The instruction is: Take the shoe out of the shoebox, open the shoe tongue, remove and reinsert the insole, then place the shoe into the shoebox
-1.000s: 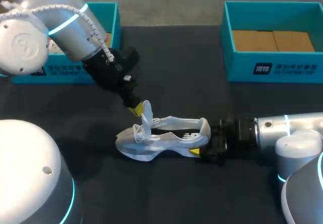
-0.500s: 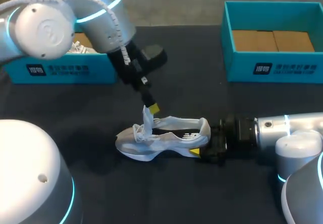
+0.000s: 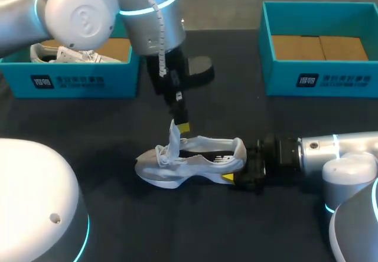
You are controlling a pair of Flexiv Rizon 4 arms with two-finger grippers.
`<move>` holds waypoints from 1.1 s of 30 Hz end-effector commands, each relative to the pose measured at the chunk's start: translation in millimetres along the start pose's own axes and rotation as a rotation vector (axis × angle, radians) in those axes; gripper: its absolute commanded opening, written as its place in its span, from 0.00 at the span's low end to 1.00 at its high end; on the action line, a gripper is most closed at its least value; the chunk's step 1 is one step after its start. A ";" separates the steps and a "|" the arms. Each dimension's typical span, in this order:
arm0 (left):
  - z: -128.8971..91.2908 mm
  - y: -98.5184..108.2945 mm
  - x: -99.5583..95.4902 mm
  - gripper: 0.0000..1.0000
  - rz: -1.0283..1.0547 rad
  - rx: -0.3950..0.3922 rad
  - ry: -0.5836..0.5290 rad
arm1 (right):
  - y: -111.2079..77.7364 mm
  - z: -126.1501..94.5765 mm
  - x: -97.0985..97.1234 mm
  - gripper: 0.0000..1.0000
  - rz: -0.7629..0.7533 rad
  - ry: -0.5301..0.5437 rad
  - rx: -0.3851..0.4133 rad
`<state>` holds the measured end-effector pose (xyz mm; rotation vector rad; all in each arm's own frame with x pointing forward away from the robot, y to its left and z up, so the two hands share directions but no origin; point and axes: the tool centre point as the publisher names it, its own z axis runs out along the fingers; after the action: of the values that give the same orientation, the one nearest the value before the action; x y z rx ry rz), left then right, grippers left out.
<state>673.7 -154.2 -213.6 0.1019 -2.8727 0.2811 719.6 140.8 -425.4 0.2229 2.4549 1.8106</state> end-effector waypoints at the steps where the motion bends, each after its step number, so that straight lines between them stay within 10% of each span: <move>1: 14.2 -12.3 -4.3 0.00 0.049 -0.018 -0.024 | 0.8 1.9 -0.5 0.00 0.001 0.001 0.006; 33: 113.4 -21.1 -49.1 0.00 0.128 -0.073 0.001 | 0.8 1.9 -0.5 0.00 0.001 0.001 0.006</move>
<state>694.0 -194.4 -322.6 -0.0965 -2.8944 0.1974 719.6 140.8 -425.4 0.2229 2.4548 1.8106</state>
